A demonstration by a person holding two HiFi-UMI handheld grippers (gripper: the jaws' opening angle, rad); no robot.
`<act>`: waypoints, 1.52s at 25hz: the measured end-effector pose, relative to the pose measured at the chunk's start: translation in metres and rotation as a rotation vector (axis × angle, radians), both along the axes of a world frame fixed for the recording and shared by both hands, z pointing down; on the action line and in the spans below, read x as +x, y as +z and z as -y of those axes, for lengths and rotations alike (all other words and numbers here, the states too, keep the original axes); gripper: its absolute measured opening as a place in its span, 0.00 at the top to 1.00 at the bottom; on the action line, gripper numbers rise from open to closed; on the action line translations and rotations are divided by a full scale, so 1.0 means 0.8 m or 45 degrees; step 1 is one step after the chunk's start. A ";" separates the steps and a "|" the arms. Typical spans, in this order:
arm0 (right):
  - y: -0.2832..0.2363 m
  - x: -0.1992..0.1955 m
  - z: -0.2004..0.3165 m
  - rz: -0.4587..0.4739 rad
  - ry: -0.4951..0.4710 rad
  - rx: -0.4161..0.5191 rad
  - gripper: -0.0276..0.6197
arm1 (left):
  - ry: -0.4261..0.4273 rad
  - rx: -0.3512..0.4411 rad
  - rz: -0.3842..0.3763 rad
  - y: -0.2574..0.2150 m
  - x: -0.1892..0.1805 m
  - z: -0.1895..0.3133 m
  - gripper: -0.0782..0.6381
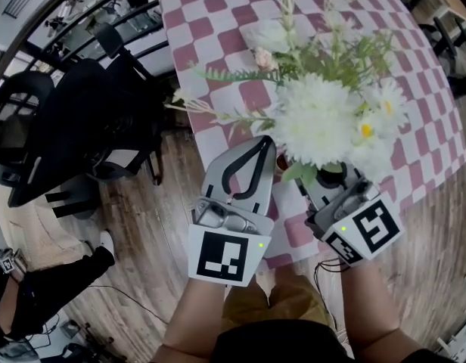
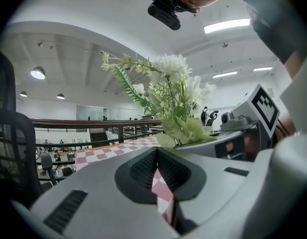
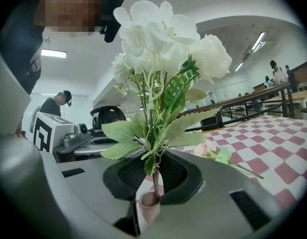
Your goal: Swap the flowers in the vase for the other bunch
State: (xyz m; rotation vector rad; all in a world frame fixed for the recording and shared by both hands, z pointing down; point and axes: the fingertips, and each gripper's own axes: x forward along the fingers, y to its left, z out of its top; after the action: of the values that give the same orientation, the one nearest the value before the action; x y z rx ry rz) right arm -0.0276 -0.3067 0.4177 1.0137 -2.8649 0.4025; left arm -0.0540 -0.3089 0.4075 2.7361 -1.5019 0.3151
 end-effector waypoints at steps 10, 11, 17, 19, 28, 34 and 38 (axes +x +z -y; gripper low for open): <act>0.023 0.001 -0.002 -0.046 -0.011 -0.029 0.85 | -0.037 -0.044 -0.031 0.016 -0.003 0.001 0.88; 0.025 0.001 -0.003 -0.053 -0.011 -0.028 0.85 | -0.039 -0.044 -0.029 0.018 -0.004 0.001 0.88; 0.038 0.000 -0.003 -0.084 -0.002 -0.034 0.85 | -0.035 -0.046 -0.006 0.023 -0.005 -0.002 0.88; 0.042 -0.001 -0.004 -0.099 0.006 -0.041 0.85 | -0.034 -0.045 -0.002 0.024 -0.006 -0.004 0.88; 0.056 -0.006 -0.010 -0.130 0.005 -0.044 0.85 | -0.033 -0.051 0.011 0.031 -0.013 -0.010 0.88; 0.062 -0.002 -0.013 -0.144 0.019 -0.049 0.85 | -0.030 -0.052 0.010 0.034 -0.011 -0.015 0.88; 0.066 -0.003 -0.014 -0.176 0.034 -0.039 0.85 | -0.030 -0.060 0.005 0.035 -0.013 -0.017 0.88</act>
State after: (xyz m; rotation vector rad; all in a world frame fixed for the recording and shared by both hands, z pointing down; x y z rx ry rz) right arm -0.0304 -0.2952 0.4705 1.0325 -2.7181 0.3620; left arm -0.0642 -0.2951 0.4359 2.6809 -1.5066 0.3513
